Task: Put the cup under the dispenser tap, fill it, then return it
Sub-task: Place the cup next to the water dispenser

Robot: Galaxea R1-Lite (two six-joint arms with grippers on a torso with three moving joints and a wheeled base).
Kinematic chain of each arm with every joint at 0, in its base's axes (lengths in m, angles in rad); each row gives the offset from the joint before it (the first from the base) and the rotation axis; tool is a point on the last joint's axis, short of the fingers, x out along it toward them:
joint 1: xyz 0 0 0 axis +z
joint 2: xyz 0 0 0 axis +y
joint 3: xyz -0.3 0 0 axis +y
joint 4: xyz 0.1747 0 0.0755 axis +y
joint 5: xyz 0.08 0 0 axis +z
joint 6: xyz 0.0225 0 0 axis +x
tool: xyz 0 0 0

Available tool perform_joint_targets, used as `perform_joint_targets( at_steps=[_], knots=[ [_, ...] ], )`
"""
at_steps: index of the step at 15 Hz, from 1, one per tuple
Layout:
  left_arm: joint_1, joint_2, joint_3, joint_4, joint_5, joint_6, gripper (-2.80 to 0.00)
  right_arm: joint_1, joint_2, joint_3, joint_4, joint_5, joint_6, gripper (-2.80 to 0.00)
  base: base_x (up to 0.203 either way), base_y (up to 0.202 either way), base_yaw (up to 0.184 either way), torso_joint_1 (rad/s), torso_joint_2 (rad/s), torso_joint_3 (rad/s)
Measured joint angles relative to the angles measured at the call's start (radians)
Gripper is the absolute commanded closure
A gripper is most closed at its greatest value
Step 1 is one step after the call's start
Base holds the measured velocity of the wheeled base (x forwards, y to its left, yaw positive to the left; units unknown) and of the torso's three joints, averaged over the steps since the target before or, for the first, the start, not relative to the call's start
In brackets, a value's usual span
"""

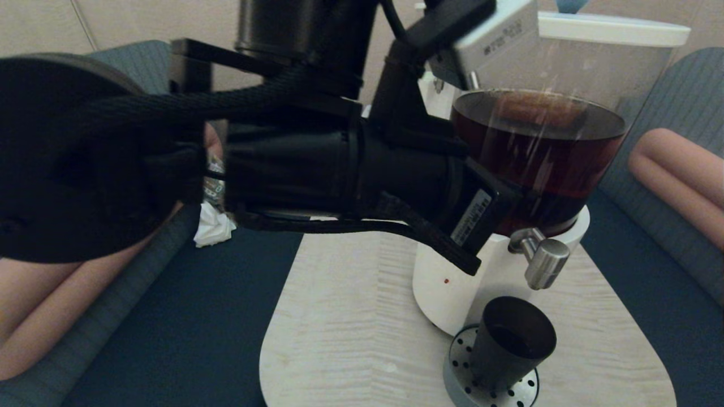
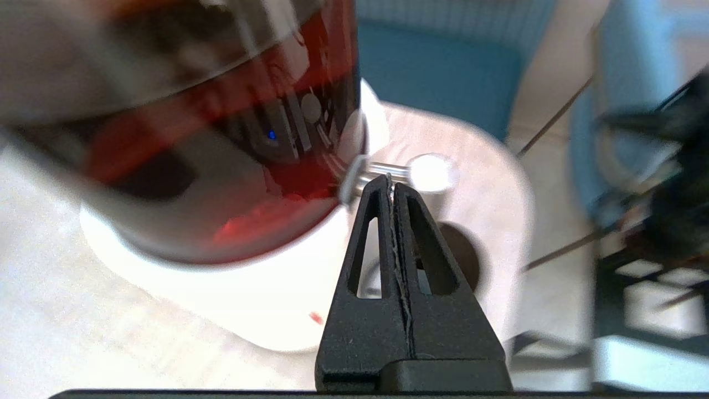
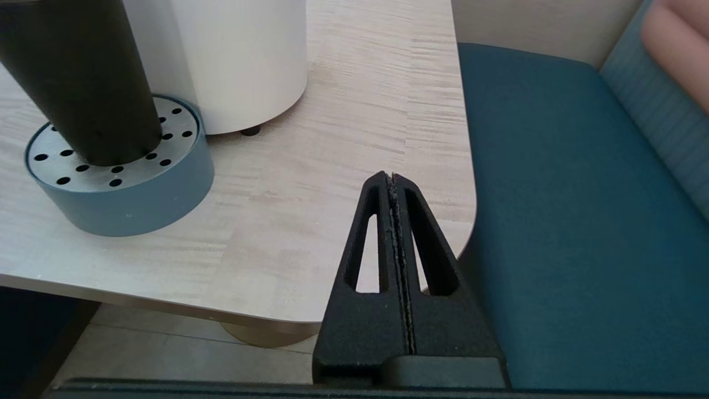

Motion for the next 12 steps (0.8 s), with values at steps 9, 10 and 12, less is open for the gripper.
perform_joint_targets(
  at_steps=[9, 10, 12],
  knots=[
    [0.253, -0.461, 0.321, 0.008, -0.118, -0.150, 0.00, 0.000, 0.000, 0.000, 0.000, 0.000, 0.000, 0.00, 0.000, 0.000, 0.000, 0.000, 0.00, 0.000],
    [0.291, -0.525, 0.381, 0.004, -0.160, -0.150, 0.00, 0.000, 0.000, 0.000, 0.000, 0.000, 0.000, 0.00, 0.000, 0.000, 0.000, 0.000, 0.00, 0.000],
    [0.372, -0.641, 0.516, -0.026, -0.256, -0.154, 0.00, 0.000, 0.000, 0.000, 0.000, 0.000, 0.000, 0.00, 0.000, 0.000, 0.000, 0.000, 0.00, 0.000]
  ],
)
